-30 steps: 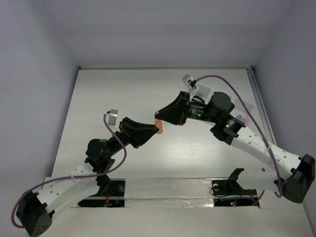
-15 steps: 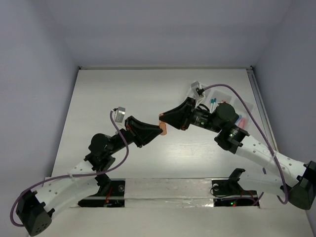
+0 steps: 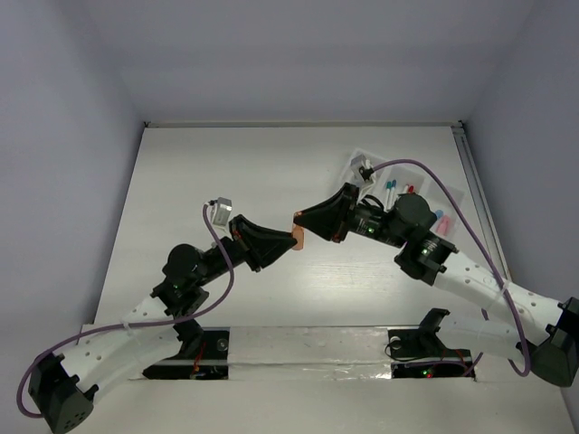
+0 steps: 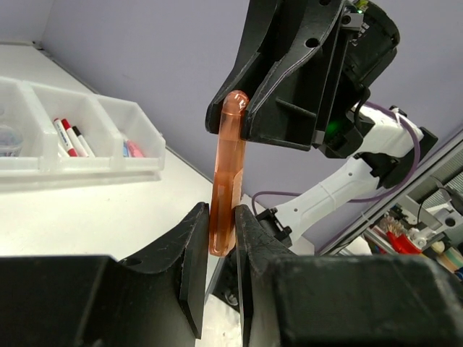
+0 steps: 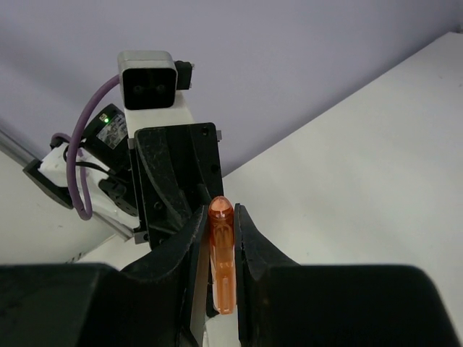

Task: Sort the stationery into containers
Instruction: Close the pen cap on the pen, then place the pen in the storage box.

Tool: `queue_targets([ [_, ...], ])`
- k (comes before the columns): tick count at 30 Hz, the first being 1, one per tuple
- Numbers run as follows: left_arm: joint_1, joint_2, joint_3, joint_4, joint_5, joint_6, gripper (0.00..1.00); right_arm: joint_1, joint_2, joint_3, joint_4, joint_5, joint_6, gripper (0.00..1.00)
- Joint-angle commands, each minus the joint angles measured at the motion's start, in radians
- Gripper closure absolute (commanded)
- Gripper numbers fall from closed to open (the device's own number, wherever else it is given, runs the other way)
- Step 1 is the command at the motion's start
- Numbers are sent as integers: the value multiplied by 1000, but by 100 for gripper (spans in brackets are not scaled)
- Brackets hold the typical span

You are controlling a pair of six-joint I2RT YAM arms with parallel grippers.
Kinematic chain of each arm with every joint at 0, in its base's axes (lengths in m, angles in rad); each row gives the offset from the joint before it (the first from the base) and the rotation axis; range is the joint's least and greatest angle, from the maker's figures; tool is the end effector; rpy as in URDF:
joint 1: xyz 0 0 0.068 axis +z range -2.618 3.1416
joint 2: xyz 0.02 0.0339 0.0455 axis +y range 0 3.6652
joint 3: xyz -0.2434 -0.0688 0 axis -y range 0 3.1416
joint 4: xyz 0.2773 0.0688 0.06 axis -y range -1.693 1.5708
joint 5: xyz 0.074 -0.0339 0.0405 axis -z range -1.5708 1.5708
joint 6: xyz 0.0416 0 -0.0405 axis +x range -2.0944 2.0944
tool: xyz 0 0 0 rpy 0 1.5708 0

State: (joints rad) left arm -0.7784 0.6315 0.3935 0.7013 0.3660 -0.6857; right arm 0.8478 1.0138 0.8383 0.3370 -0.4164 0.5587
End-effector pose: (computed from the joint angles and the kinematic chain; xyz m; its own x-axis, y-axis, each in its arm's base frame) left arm 0.1377 -0.1567 0.3006 -0.3132 -0.5215 -0.7937 0.8854 0.1419 -0.4427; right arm 0.1762 0.2252 0.3488 -0.4133 0.2643 -0.8714 -0.8618 0.1954 0.4680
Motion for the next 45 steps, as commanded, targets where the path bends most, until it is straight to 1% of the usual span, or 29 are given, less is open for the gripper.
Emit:
queue_targets([
  [1,24,-42,133,244,-206,21,100,66,25,-54,-266,-148,-43,100],
  [5,24,-55,145,219,-216,40,100,66,39,-51,-320,-134,-60,100],
  [9,24,-93,162,136,-245,89,100,66,48,-53,-334,-110,-69,100],
  [10,24,-101,163,129,-259,92,100,66,48,-51,-363,-89,-71,100],
  [15,24,-119,174,135,-259,89,100,66,60,-48,-372,-29,-62,100],
  [18,24,-115,186,133,-262,95,100,76,54,-77,-348,-50,-57,100],
  [19,24,-104,188,135,-265,97,100,76,54,-88,-310,-85,-37,100],
  [21,24,-89,183,164,-257,88,100,76,66,-97,-271,-101,-26,100],
  [24,24,-76,174,170,-239,75,100,85,55,-82,-262,-47,-19,100],
  [25,24,-94,170,161,-249,86,100,85,48,-58,-269,-3,-14,100],
  [30,24,-150,168,31,-285,115,100,76,57,-8,-282,112,-2,100],
  [32,24,-154,156,-8,-271,114,100,37,55,5,-292,180,4,100],
  [33,24,-150,153,-61,-260,117,100,10,52,11,-305,206,0,100],
  [34,24,-147,142,-87,-254,118,100,-65,49,16,-322,259,-2,100],
  [35,24,-139,130,-112,-246,118,99,-113,45,19,-357,286,-8,100],
  [36,24,-138,114,-143,-237,107,90,-165,29,24,-383,315,-13,100],
  [37,24,-141,76,-149,-216,98,84,-218,23,27,-406,400,-16,100],
  [38,24,-150,52,-151,-202,91,78,-324,19,28,-429,465,-29,100],
  [39,24,-156,29,-157,-187,84,71,-373,5,27,-464,519,-34,100],
  [40,24,-164,-8,-166,-173,77,54,-418,-3,15,-475,636,-37,100],
  [41,24,-183,-25,-187,-167,77,46,-523,-18,-5,-478,665,-39,100],
  [42,24,-196,-39,-200,-162,77,46,-580,-18,-5,-478,671,-37,100],
  [44,24,-243,-76,-224,-164,84,40,-683,-38,-31,-474,703,-34,100],
  [45,24,-259,-85,-249,-167,87,39,-775,-41,-36,-471,717,-34,100],
])
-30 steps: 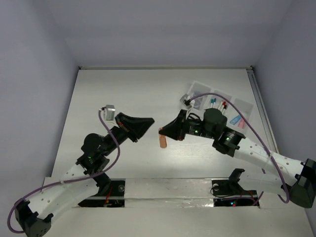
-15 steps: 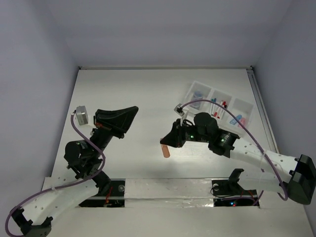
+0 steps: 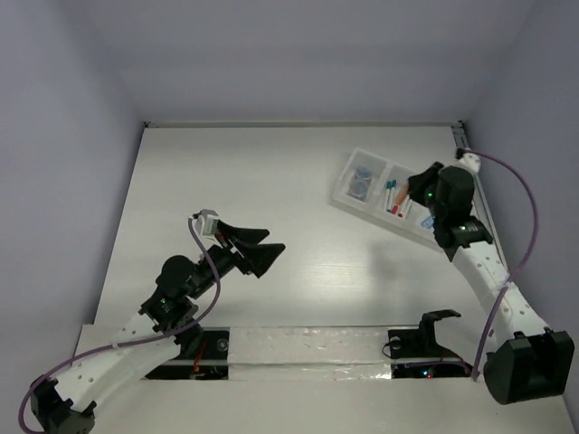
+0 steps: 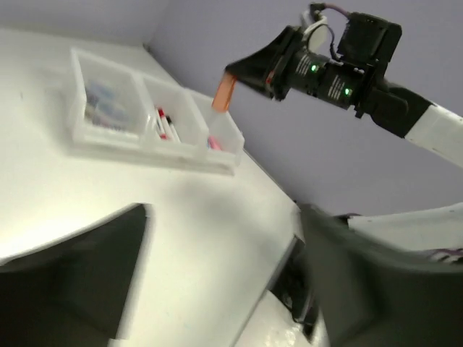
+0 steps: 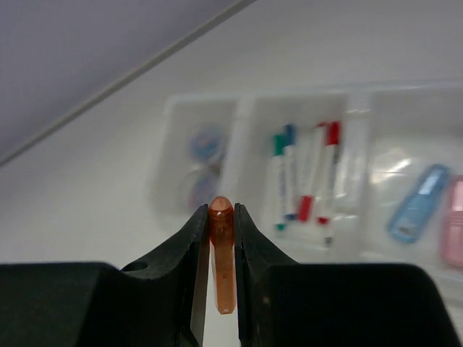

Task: Sort the stationery into containers
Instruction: Place the pen in the storage box, then reset both arms

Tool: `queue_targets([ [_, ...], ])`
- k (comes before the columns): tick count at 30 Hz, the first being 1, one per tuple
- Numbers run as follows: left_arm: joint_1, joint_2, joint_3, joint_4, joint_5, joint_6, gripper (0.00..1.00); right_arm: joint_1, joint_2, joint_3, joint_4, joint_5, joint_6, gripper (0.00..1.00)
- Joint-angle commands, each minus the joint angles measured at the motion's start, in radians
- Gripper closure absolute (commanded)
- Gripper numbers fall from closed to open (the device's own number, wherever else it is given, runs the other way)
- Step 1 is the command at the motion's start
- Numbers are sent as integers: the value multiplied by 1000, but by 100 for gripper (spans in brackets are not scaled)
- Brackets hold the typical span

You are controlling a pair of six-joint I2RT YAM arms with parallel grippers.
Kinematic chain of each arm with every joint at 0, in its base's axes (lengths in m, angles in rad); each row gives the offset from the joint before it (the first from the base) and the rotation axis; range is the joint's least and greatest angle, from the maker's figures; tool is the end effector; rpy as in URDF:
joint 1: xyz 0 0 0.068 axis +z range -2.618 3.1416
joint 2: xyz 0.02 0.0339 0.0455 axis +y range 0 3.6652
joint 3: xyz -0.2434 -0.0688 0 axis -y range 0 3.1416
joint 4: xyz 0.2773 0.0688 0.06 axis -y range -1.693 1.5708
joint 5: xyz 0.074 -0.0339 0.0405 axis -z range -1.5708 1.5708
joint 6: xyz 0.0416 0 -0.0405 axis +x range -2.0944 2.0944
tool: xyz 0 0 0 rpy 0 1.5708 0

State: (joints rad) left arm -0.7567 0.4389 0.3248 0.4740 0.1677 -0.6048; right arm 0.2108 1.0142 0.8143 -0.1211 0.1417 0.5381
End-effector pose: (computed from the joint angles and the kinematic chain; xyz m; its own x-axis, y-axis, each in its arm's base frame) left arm 0.1331 -0.1352 0.2855 -0.2388 -0.5455 -0.8033 0.7959 0.3640 -0.4838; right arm 0.2793 0.0538 0.2876 -0.3039 0.4538 -0.8377 0.0928 0.8892 0.4481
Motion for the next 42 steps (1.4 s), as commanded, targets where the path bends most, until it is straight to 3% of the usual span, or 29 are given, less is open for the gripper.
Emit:
queue_targets([
  [1,2,-83,-27,-32,32,14,1,-180,-37,-23,-6,167,-13,100],
  [9,2,-187,-55,-140,13,48,1,-382,158,25,77,282,-52,100],
  [16,2,-267,-69,-176,-31,40,1,-392,388,112,63,262,-116,100],
  [19,-7,-279,-67,-193,-51,37,1,-392,437,124,67,213,-116,78],
  [20,-7,-284,-66,-192,-51,37,1,-392,435,129,60,202,-109,56],
  [22,-7,-284,-58,-195,-60,36,1,-392,414,131,57,179,-89,30],
  [23,-7,-282,-53,-198,-62,36,1,-392,373,134,57,156,-83,10],
  [24,-7,-279,-47,-202,-66,36,1,-392,350,140,45,141,-75,8],
  [29,-7,-263,31,-221,-88,37,1,-392,123,152,2,-75,-17,6],
  [31,-7,-258,69,-245,-100,43,1,-392,-38,151,-20,-157,-1,6],
  [32,-7,-258,115,-258,-106,49,1,-392,-92,152,-44,-230,0,0],
  [37,-7,-263,311,-353,-158,138,1,-392,-438,241,-193,-333,2,0],
  [42,-7,-221,503,-460,-261,243,1,-392,-683,339,-198,-355,7,0],
])
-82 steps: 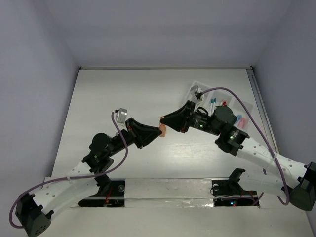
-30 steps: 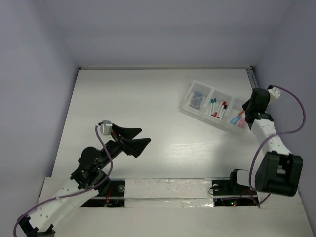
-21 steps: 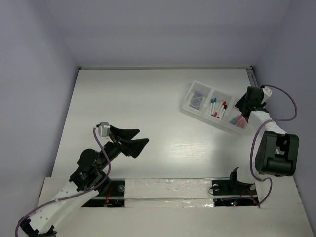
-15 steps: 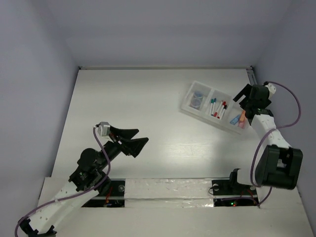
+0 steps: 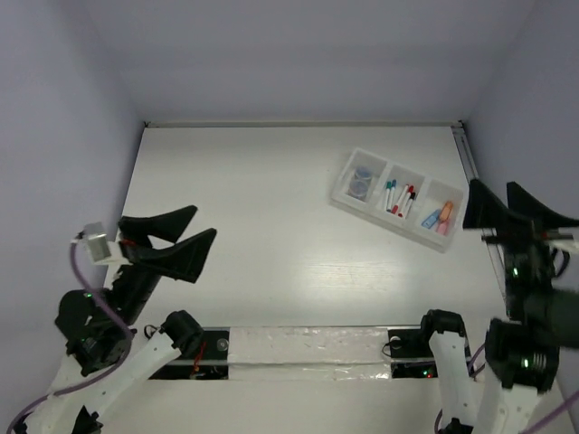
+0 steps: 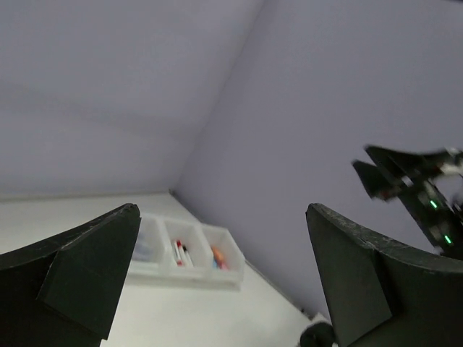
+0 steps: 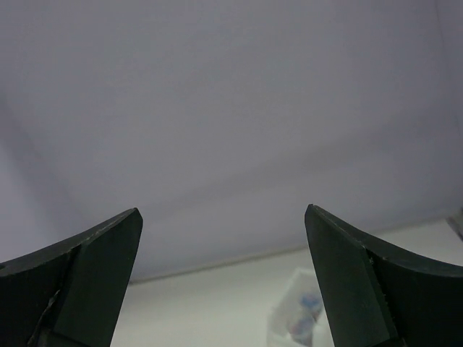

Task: Sort the stationery into containers
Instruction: Reset both arms

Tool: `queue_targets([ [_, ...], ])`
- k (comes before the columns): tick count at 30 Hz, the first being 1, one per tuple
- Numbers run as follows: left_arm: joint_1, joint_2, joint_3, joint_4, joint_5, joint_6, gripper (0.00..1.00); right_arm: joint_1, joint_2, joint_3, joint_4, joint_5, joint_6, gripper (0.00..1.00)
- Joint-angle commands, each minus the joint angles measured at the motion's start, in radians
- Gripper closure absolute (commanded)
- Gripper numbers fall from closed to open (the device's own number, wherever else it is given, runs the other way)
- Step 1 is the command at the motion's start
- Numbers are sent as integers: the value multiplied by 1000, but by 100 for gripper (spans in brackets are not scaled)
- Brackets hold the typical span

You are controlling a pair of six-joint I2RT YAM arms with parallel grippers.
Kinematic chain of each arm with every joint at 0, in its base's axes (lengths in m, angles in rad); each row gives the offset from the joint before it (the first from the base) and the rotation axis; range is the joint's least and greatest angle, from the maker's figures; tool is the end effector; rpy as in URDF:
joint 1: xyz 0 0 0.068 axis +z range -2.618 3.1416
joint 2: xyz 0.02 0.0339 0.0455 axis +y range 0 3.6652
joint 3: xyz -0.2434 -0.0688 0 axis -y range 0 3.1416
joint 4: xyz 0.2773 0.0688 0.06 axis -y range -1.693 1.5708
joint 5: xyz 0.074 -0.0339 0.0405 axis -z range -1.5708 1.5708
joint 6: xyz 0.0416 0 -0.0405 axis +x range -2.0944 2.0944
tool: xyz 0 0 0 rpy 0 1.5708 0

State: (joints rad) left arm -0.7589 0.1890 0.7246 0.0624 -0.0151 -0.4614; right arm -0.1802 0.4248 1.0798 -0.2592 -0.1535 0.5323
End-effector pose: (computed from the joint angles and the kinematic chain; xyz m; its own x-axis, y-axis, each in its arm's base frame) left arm 0.0616 -0.0576 0.4174 0.0635 -0.6737 -0.7363 0.7899 0.4849 -0.3756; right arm 0.0875 -0.0095 0.4747 0.3463 0.4467 -0.8249 -0.1595 0.8946 0.4175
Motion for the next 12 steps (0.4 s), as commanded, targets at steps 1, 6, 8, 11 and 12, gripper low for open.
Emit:
queue_targets([
  [1,-5,36,131,-58,-109,118,1,-1,-110,101,-78,-51,8,0],
  [6,-5,79,256,-85,-151,191,1,19,-126,145,-103,-24,-22,0],
  [8,-5,78,248,-78,-148,194,1,19,-124,125,-103,-37,-22,0],
  [11,-5,85,222,-82,-151,179,1,19,-133,80,-77,-55,-15,0],
  [12,-5,90,223,-94,-155,176,1,19,-135,77,-71,-55,-14,0],
])
